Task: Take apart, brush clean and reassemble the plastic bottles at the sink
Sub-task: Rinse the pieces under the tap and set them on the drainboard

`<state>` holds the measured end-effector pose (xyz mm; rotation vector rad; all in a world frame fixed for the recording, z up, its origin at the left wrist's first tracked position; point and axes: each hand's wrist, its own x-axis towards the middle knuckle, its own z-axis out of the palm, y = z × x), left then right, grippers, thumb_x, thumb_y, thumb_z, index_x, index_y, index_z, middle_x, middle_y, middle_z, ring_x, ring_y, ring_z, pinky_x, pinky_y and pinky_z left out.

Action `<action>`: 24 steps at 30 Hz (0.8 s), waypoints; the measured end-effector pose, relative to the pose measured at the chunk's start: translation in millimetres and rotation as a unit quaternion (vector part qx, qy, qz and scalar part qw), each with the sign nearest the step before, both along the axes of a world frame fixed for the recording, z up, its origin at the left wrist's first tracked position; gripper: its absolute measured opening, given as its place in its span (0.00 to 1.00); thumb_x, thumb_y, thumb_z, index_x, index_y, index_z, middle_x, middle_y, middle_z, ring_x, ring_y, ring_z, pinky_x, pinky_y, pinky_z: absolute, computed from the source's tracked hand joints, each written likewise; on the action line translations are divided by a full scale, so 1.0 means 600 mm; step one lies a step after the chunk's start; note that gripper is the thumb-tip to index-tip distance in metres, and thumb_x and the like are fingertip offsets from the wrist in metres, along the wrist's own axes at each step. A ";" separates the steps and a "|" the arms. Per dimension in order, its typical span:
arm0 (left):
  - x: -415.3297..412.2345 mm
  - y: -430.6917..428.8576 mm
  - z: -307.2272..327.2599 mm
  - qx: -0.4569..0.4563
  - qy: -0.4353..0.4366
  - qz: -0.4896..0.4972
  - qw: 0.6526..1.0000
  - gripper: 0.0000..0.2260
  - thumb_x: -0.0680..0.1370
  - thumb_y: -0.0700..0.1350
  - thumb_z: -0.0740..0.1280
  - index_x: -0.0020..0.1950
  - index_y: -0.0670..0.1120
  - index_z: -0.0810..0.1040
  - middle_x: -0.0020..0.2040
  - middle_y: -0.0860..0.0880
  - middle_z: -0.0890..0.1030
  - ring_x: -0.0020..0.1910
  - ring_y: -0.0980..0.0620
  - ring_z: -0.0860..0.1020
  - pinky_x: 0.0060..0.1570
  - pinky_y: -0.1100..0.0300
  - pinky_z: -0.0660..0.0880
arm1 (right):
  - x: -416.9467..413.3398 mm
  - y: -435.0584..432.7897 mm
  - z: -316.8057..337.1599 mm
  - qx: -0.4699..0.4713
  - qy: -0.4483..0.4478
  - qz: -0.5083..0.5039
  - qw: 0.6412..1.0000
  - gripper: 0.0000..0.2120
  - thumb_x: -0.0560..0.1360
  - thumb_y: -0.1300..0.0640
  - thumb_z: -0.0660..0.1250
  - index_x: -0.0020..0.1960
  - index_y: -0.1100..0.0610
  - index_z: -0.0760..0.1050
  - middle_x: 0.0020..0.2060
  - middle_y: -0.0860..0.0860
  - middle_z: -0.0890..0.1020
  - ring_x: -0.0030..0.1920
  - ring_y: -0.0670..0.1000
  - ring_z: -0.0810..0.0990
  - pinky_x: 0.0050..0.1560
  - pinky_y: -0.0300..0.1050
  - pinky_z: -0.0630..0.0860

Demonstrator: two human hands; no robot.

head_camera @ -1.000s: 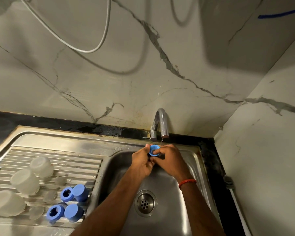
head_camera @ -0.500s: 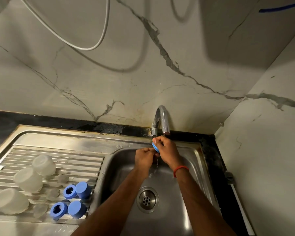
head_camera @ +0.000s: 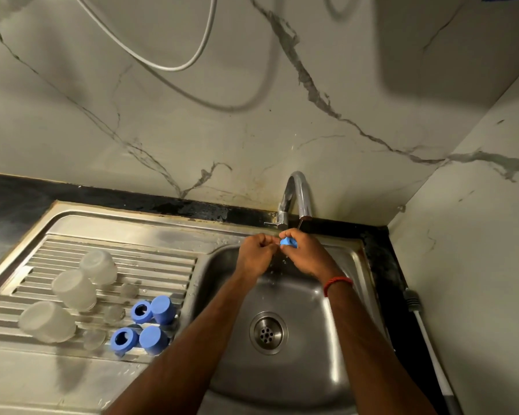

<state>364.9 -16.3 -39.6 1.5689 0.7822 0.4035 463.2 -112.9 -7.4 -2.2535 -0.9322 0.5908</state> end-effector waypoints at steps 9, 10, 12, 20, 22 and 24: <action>-0.060 0.003 0.025 0.206 0.040 -0.056 0.976 0.06 0.82 0.47 0.67 0.50 0.47 0.82 0.44 0.52 0.84 0.43 0.57 0.81 0.47 0.63 0.77 | -0.037 -0.015 0.030 -0.036 -0.148 0.016 0.988 0.19 0.79 0.39 0.63 0.46 0.55 0.79 0.36 0.51 0.81 0.35 0.49 0.78 0.34 0.40 0.72; -0.067 0.003 0.023 0.227 0.045 -0.059 0.971 0.05 0.81 0.47 0.67 0.51 0.48 0.82 0.45 0.53 0.84 0.44 0.58 0.81 0.49 0.62 0.78 | -0.041 -0.016 0.027 -0.072 -0.145 0.019 0.987 0.23 0.79 0.36 0.61 0.41 0.55 0.78 0.32 0.52 0.80 0.33 0.51 0.79 0.35 0.43 0.73; -0.085 0.007 0.021 0.262 0.062 -0.066 0.961 0.03 0.80 0.47 0.69 0.52 0.50 0.82 0.45 0.54 0.84 0.44 0.60 0.81 0.51 0.60 0.79 | -0.052 -0.012 0.023 -0.110 -0.126 0.040 0.985 0.24 0.79 0.36 0.60 0.40 0.55 0.78 0.32 0.53 0.81 0.34 0.53 0.81 0.40 0.48 0.77; -0.149 0.025 0.027 0.335 0.100 -0.052 0.935 0.05 0.80 0.49 0.69 0.53 0.50 0.82 0.47 0.53 0.83 0.46 0.57 0.80 0.52 0.55 0.79 | -0.092 0.027 0.030 -0.042 -0.060 0.078 0.994 0.15 0.75 0.51 0.72 0.61 0.52 0.79 0.53 0.52 0.82 0.52 0.51 0.80 0.56 0.52 0.80; -0.163 0.036 0.035 0.350 0.101 -0.037 0.931 0.07 0.81 0.49 0.67 0.55 0.49 0.82 0.49 0.51 0.84 0.47 0.55 0.80 0.53 0.53 0.79 | -0.102 0.042 0.035 -0.030 -0.061 0.088 0.994 0.17 0.75 0.53 0.73 0.64 0.51 0.78 0.57 0.52 0.81 0.55 0.52 0.79 0.59 0.52 0.78; -0.178 0.049 0.047 0.372 0.108 -0.029 0.922 0.09 0.82 0.49 0.65 0.57 0.48 0.81 0.51 0.49 0.84 0.50 0.52 0.80 0.54 0.51 0.78 | -0.109 0.061 0.039 -0.025 -0.061 0.102 0.993 0.18 0.75 0.55 0.73 0.64 0.50 0.78 0.59 0.52 0.81 0.56 0.52 0.79 0.59 0.49 0.77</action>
